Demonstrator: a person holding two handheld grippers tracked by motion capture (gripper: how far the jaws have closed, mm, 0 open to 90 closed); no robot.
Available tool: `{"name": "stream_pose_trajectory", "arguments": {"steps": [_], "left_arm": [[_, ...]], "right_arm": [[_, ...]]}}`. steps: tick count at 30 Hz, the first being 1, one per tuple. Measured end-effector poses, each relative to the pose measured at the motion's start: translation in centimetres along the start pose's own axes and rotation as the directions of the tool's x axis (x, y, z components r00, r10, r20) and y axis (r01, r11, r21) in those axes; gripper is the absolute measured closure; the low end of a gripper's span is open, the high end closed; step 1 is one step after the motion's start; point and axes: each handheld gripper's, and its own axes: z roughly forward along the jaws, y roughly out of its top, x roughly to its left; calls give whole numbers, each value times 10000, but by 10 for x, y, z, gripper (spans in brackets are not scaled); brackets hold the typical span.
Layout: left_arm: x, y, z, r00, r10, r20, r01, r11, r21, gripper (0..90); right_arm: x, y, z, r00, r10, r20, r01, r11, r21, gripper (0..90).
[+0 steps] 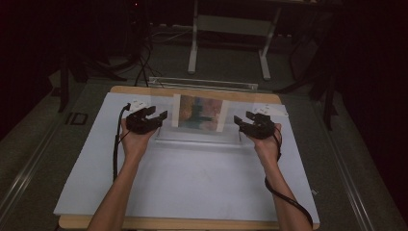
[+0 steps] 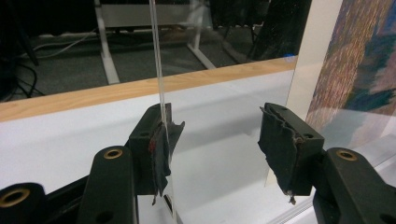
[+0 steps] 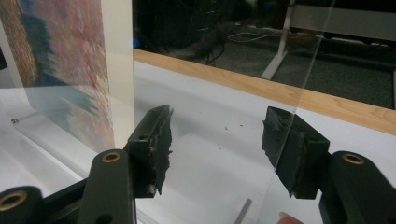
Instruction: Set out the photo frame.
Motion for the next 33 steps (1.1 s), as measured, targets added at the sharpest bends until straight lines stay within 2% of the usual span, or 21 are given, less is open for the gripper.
{"name": "stream_pose_trajectory", "arguments": {"steps": [3,11,21,28,33], "left_arm": [[-4,-2,-5,9997,-247,82,246,9997,87,442],[-11,-2,-12,9996,-279,30,278,9991,307,442],[-26,-2,-27,9994,-294,-192,299,9991,309,444],[-36,-7,-30,9971,-704,-302,720,9959,546,441],[-40,-11,-32,9971,-693,-325,715,9949,712,441]], "right_arm": [[2,3,-7,10000,66,-66,-66,10000,-14,416],[4,1,-15,9997,233,-123,-232,9997,59,416],[3,-3,-27,9981,447,-418,-445,9990,55,416],[2,-9,-33,9972,588,-461,-582,9982,135,412],[1,-14,-36,9962,661,-566,-648,9976,242,412]]}}
